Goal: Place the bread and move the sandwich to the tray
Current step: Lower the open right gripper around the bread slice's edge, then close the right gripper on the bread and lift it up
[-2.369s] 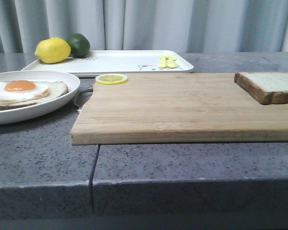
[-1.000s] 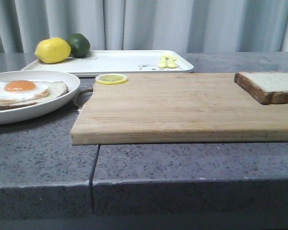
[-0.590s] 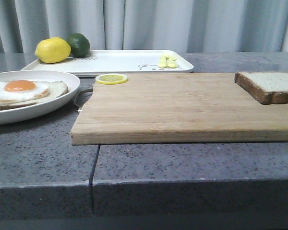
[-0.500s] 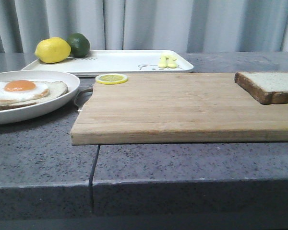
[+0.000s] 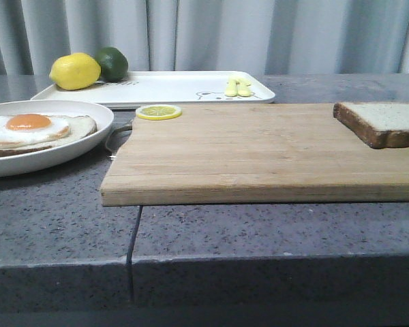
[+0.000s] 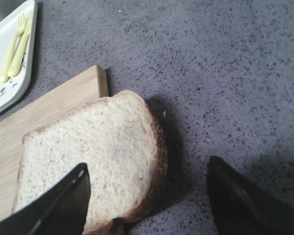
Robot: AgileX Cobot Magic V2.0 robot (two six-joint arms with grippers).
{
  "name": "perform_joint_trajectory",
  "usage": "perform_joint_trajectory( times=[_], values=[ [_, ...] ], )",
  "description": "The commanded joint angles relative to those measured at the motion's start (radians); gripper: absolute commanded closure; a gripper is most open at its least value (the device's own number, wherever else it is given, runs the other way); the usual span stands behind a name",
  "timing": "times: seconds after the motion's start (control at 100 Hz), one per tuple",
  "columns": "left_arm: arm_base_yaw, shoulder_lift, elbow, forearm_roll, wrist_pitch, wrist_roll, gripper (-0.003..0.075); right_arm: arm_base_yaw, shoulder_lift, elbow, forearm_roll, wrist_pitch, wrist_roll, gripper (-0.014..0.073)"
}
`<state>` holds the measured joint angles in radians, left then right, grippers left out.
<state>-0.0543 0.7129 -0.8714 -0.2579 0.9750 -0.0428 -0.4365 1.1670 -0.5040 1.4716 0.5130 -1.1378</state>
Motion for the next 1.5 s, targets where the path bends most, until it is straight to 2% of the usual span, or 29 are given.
perform_joint_trajectory(
  times=[0.0,0.85,1.12,1.26,1.35,1.489],
  values=[
    [0.004,0.002,-0.034,-0.024,-0.056,-0.002,0.0146,-0.007,0.007,-0.022,0.064,0.035,-0.036,0.0083],
    [0.004,0.002,-0.034,-0.024,-0.062,-0.002,0.0146,-0.007,0.166,-0.026,0.114,0.214,-0.098,0.0083],
    [0.004,0.002,-0.034,-0.024,-0.064,-0.002,0.0146,-0.007,0.213,-0.048,0.127,0.244,-0.106,0.0085],
    [0.004,0.002,-0.034,-0.024,-0.064,-0.002,0.0146,-0.007,0.219,-0.049,0.131,0.21,-0.106,0.0089],
    [0.004,0.002,-0.034,-0.024,-0.064,-0.002,0.0146,-0.007,0.228,-0.049,0.132,0.182,-0.106,0.013],
    [0.004,0.002,-0.034,-0.024,-0.064,-0.002,0.0146,-0.007,0.245,-0.049,0.132,0.18,-0.106,0.0259]
  ],
)
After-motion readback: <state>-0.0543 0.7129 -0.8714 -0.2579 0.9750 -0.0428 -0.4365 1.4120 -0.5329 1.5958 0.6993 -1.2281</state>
